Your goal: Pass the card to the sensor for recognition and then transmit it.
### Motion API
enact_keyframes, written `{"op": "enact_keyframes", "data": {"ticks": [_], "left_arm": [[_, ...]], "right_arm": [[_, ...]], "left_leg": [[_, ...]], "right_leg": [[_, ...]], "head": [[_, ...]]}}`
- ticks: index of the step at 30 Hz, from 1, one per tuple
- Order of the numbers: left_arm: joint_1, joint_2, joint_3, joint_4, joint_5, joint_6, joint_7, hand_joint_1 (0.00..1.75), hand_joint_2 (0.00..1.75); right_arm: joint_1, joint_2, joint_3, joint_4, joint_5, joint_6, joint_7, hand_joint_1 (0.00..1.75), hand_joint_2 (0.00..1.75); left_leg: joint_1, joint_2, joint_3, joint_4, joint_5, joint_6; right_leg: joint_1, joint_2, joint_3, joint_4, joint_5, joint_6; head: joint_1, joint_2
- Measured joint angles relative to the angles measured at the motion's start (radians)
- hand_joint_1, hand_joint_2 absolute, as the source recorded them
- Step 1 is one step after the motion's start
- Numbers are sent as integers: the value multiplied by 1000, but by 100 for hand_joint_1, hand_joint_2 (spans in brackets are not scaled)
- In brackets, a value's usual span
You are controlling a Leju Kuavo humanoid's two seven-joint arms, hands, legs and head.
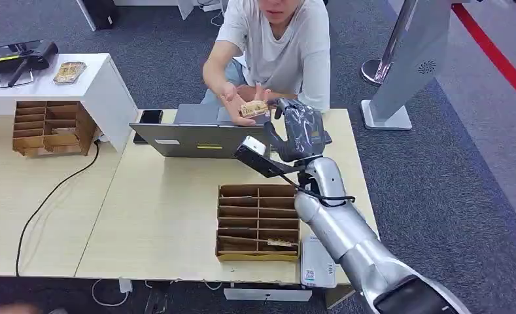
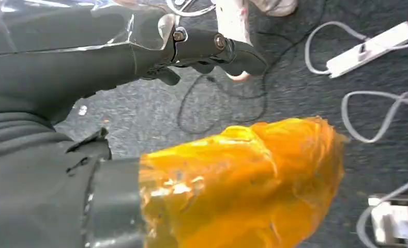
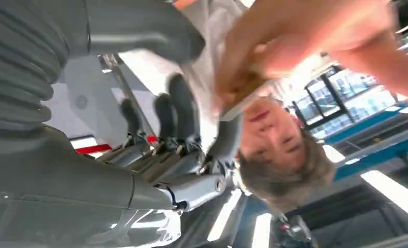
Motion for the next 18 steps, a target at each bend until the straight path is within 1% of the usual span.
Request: {"op": "enact_keyframes", "data": {"ticks": [3,4,8,13,17,18], "left_arm": [[19,0,-5,0,-21,-3,-2,0,0],[22,0,-8,0,-27,-3,2,0,0],[23,1,-14,0,-33,-7,8,0,0],[30,7,-14,0,-33,-10,8,0,0],[35,8,-14,0,-30,-8,5,0,0],[38,8,-14,0,-27,-7,2,0,0]], "right_arm": [[1,-8,0,8,1,-4,-4,0,175],[2,-10,0,11,3,-8,-4,0,0],[17,-14,0,5,3,-22,-15,0,0],[68,-23,0,-34,-17,-31,-42,0,0],[122,-31,-2,-92,-64,-31,-85,0,0],[146,-35,-2,-125,-85,-31,-106,0,0]], "left_leg": [[0,1,0,0,0,0],[0,1,-1,0,0,0],[0,1,0,0,0,0],[0,1,0,0,0,0],[0,1,-1,0,0,0],[0,1,-1,0,-1,1]], "right_leg": [[0,0,0,0,0,0],[0,0,0,0,0,0],[0,0,0,0,0,0],[0,0,-1,0,0,0],[0,0,-1,0,0,0],[0,0,-1,0,0,0]], "head": [[0,0],[0,0],[0,0],[0,0],[0,0],[0,0]]}}
